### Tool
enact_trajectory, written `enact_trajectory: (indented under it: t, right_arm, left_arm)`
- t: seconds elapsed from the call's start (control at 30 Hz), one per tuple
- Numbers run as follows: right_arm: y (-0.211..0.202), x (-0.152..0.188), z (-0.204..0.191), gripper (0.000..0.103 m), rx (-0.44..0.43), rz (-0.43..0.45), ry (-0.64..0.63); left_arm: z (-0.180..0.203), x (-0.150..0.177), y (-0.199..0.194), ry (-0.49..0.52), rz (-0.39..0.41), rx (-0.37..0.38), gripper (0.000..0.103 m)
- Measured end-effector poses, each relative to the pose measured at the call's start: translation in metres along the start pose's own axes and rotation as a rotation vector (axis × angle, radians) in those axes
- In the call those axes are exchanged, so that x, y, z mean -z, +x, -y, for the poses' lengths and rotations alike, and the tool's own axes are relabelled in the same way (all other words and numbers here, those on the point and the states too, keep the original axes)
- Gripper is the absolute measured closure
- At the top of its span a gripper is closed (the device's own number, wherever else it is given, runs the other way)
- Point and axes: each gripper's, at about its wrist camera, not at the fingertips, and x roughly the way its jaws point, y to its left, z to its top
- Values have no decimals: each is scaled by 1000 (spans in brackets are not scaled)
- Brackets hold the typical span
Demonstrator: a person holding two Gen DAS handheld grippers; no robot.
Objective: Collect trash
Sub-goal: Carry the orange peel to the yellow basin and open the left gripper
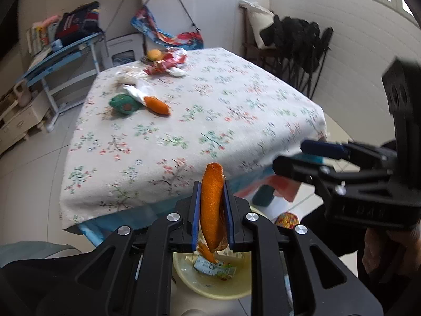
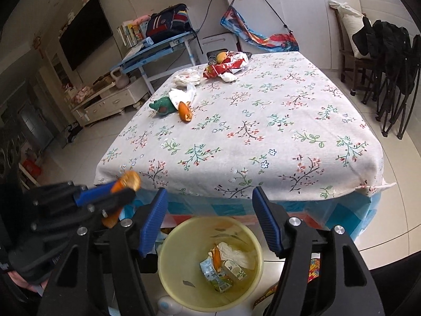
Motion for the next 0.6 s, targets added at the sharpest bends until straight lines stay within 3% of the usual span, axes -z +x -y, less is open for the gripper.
enact_trajectory:
  t: [0.6]
  right_arm:
    - [-5,-2,15,35,16,30,70]
  left_arm:
    - [30,25,32,143,-177,16,83]
